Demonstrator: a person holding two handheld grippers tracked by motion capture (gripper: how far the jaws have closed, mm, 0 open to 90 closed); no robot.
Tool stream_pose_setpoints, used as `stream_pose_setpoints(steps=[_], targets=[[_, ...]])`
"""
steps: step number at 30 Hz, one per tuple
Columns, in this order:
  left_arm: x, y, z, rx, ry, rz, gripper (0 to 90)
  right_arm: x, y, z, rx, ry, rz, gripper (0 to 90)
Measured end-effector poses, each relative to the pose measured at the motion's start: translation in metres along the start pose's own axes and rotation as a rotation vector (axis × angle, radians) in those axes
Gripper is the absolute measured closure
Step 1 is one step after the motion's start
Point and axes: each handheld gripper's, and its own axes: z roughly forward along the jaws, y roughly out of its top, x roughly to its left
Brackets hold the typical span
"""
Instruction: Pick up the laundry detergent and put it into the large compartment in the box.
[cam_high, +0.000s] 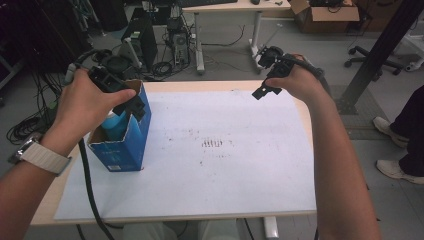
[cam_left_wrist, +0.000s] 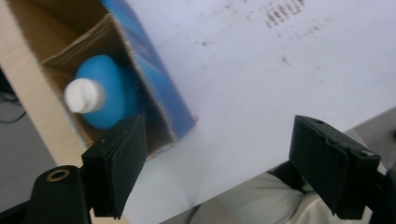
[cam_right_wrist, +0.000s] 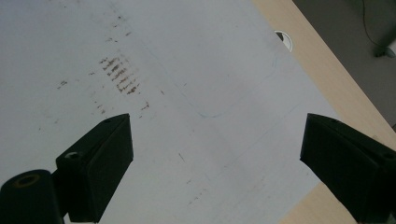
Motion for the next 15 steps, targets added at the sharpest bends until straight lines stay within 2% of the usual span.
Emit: stream_pose_setpoints(steps=[5,9,11,15], targets=[[-0.018,0.001,-0.002,-0.007,-0.013,0.061,15.8,0.002,-0.002,-0.003,-0.003,-0.005,0.003,9.2],[-0.024,0.001,-0.002,-0.008,-0.044,0.084,13.5,0.002,-0.004,-0.005,-0.004,-0.008,0.01,9.3],[-0.028,0.002,-0.001,-0.012,-0.044,0.099,10.6,0.002,-0.004,-0.005,-0.004,-0.007,0.01,9.2],[-0.034,0.004,0.004,-0.016,-0.073,0.134,4.4,0.002,-0.003,-0.002,-0.002,-0.004,0.01,9.2]])
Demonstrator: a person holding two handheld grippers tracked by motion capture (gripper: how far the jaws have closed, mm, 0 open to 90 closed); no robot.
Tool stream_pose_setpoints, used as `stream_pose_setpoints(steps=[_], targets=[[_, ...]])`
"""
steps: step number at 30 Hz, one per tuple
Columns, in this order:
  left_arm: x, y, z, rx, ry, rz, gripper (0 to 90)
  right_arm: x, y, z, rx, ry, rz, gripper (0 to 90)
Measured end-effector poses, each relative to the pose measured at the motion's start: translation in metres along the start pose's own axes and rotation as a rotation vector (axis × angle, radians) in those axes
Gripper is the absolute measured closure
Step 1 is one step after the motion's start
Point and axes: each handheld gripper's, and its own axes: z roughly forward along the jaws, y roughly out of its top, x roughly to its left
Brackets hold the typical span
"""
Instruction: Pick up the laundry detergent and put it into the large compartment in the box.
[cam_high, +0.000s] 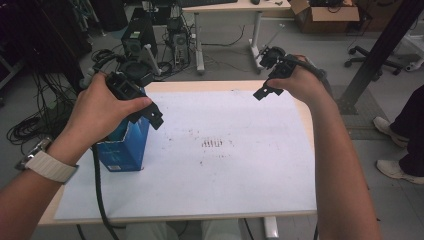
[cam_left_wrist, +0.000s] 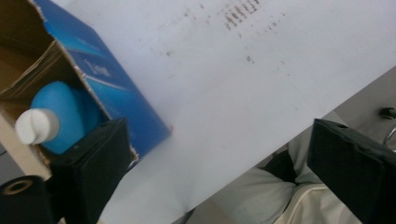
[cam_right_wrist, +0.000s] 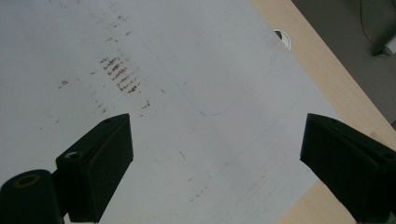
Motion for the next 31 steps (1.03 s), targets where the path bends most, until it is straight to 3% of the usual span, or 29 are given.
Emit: stream_pose_setpoints(steps=[3,12,31], targets=[[-0.003,0.002,0.008,0.001,-0.023,0.02,3.5,0.0,0.001,0.003,0.005,0.002,-0.004,9.2],[-0.008,0.009,0.02,-0.004,-0.016,0.052,4.3,0.0,0.0,0.009,0.01,0.004,0.003,9.2],[-0.007,0.011,0.026,-0.006,-0.025,0.051,4.8,0.003,0.003,0.013,0.012,0.01,-0.002,9.1]])
